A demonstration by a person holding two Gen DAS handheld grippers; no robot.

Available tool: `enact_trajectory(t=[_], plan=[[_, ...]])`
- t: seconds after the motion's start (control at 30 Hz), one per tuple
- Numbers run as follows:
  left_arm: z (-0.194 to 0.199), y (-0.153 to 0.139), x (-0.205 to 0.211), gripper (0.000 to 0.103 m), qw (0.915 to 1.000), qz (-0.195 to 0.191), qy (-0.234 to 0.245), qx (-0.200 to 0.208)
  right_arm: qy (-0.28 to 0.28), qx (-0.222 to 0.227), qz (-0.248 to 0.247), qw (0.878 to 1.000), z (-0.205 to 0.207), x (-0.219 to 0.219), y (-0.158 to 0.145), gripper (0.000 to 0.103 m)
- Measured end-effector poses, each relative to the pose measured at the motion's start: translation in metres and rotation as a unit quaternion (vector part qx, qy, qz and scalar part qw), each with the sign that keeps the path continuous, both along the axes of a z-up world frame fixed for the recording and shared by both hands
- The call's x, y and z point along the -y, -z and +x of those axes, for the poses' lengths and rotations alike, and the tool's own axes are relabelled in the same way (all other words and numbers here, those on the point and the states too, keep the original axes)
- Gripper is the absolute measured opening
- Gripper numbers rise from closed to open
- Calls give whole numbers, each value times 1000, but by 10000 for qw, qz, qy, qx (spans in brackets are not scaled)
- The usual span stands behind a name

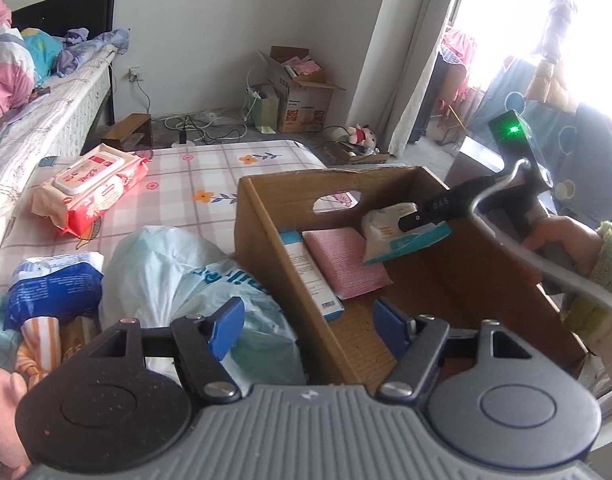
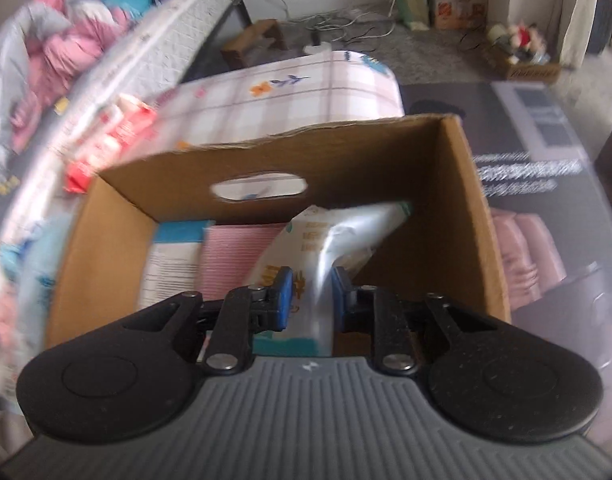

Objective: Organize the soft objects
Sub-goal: 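Carry the cotton swab pack into the cardboard box and release, then move the right gripper back toward the pile of items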

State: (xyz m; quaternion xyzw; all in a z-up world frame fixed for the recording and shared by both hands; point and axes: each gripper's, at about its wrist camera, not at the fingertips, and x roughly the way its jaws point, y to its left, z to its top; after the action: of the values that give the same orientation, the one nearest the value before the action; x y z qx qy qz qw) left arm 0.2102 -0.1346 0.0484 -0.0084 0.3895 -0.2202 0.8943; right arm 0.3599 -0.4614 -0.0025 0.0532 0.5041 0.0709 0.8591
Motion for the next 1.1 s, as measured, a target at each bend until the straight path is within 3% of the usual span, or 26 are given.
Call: enact_trajectory(t=[0.13, 0.3, 0.43, 0.7, 0.87, 1.1], plan=[[-3, -2, -6, 74, 9999, 11, -49, 93, -67, 362, -800, 9961, -2, -13, -7, 35], [-9, -2, -17, 78, 9998, -56, -126, 151, 62, 751, -1202, 9899, -20, -18, -25, 35], [-19, -3, -29, 86, 9993, -86, -240, 270, 51, 739, -830, 9938, -33, -18, -32, 35], [-49, -3, -82, 94, 9970, -97, -727, 248, 399, 492, -93, 9979, -38, -23, -22, 35], [-67, 4, -126, 94, 9924, -237, -1201, 103, 410, 545, 660, 9955, -67, -38, -34, 42], [-86, 17, -173, 95, 9841, -462, -1717, -63, 92, 631, 1303, 9894, -108, -81, -62, 47]])
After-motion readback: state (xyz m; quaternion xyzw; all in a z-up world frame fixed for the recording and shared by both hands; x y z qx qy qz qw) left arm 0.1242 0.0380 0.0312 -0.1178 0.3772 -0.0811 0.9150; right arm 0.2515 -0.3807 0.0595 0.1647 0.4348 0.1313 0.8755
